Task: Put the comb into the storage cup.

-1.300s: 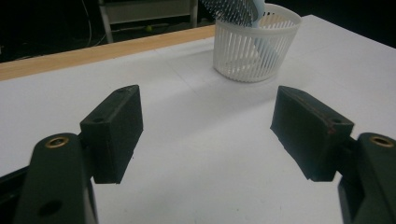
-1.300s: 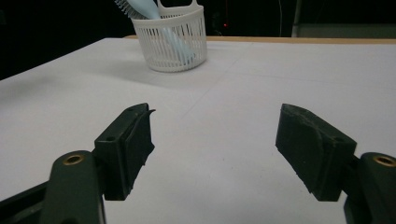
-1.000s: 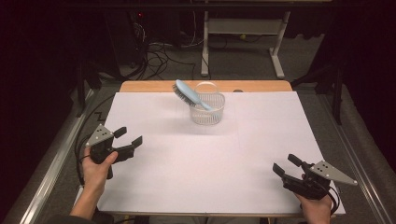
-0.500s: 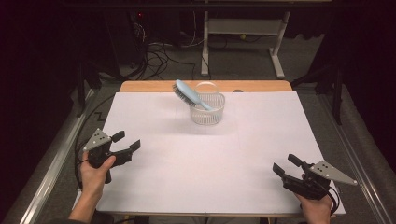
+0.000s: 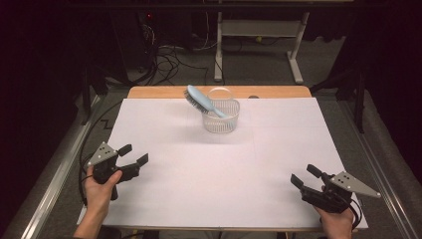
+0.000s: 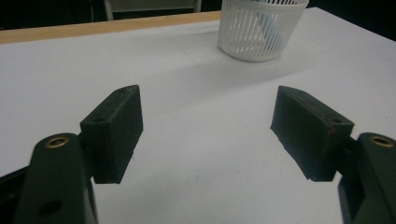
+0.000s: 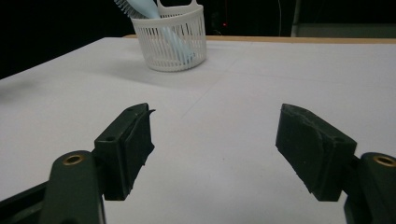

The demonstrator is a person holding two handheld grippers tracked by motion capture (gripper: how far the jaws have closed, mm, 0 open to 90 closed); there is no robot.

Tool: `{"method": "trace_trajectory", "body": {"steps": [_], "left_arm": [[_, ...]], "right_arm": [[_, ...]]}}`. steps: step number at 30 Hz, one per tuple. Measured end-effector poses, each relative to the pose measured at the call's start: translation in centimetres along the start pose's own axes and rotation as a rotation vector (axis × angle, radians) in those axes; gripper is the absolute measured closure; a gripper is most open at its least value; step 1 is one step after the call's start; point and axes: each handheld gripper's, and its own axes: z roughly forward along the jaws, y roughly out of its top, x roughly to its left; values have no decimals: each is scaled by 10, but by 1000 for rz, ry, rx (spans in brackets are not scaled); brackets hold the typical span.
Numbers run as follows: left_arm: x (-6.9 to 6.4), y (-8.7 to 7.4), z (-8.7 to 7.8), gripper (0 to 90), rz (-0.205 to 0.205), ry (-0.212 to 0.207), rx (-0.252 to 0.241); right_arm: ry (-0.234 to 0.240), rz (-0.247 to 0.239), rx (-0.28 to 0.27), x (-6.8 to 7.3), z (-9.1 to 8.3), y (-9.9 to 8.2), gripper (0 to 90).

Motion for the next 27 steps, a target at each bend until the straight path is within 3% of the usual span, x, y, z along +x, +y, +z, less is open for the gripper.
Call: {"method": "trace_trajectory", "body": {"steps": [11, 27], "left_arm": [[2, -8, -2, 251, -1, 9, -2], [1, -27, -1, 245, -44, -5, -2]], "right_arm": [[-1, 2, 1, 0, 0, 0, 275], [-10, 11, -3, 0, -1, 0, 273]]}}
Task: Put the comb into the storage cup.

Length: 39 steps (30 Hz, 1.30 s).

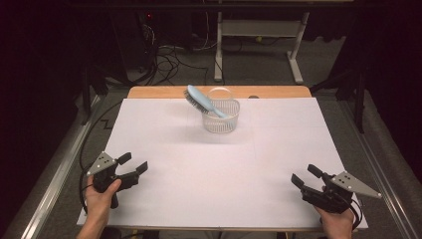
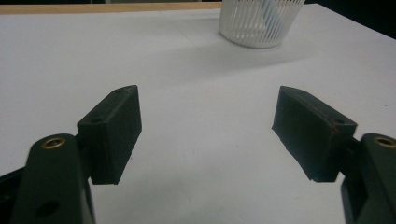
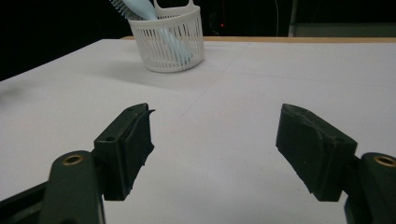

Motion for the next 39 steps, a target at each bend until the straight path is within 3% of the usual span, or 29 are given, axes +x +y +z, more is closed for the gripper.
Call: {"method": "trace_trajectory", "body": {"steps": [15, 26, 39], "left_arm": [[-2, -12, 1, 238, -25, 6, -7], [-5, -17, 2, 238, -18, 18, -14], [-13, -29, 7, 229, 3, 5, 6]], "right_arm": [[-2, 2, -2, 0, -1, 0, 273], [-1, 3, 2, 0, -1, 0, 272], [-2, 15, 4, -1, -1, -1, 269]]}}
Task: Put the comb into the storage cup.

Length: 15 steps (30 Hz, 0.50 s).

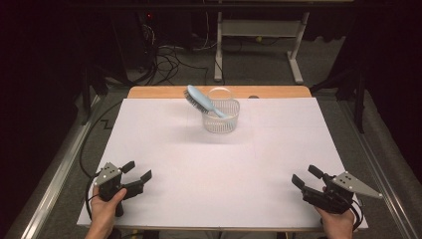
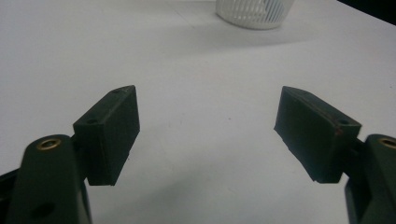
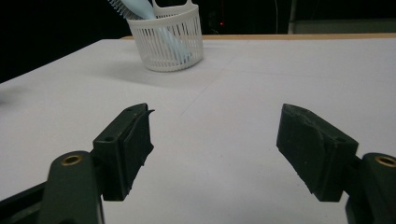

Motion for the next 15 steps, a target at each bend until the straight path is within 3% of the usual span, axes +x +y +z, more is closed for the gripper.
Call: {"method": "trace_trajectory", "body": {"steps": [15], "left_arm": [[-1, 1, -2, 229, -8, 0, -19]], "right_arm": [[-2, 5, 7, 0, 0, 0, 265]]}}
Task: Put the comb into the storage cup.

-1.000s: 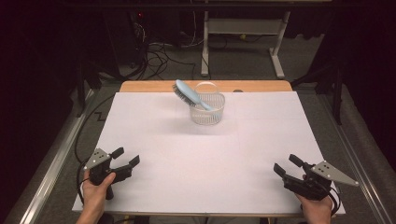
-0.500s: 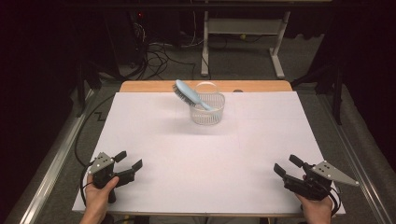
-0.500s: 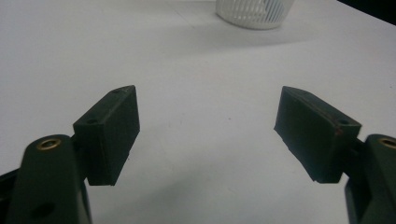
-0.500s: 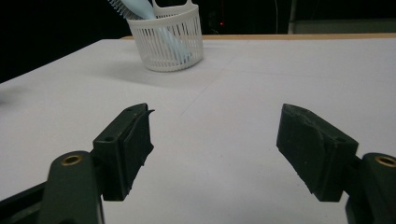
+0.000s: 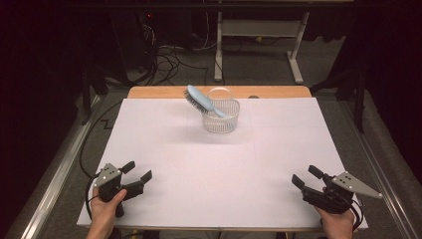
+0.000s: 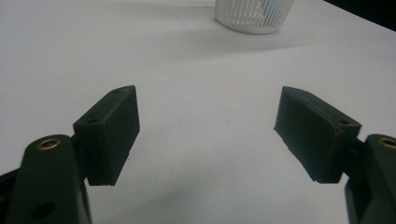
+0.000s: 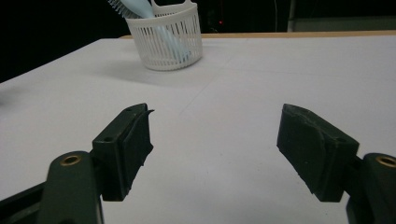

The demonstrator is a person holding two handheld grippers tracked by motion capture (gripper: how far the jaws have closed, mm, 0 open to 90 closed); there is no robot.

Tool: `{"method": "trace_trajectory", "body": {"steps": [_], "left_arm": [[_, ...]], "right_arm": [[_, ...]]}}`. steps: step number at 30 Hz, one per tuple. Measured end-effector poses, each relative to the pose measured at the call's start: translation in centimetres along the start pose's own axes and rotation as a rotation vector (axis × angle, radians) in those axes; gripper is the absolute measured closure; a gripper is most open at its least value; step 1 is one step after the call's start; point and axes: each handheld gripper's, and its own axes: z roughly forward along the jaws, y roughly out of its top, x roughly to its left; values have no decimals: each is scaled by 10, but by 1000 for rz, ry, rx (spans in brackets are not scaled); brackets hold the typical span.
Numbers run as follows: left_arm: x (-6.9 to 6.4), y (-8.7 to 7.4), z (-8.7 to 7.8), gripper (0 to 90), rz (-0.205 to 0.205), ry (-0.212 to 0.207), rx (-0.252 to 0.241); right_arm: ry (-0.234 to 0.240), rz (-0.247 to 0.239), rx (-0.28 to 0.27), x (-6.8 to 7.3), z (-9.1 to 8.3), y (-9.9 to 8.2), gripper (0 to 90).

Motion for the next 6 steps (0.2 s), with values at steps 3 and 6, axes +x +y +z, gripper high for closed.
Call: {"method": "trace_trajectory", "body": {"steps": [3, 6], "left_arm": [[0, 0, 0, 230, 2, -2, 2], [0, 0, 1, 229, 2, -2, 3]], "right_arm": [[1, 1, 0, 0, 0, 0, 265], [1, 3, 0, 0, 0, 0, 263]]}}
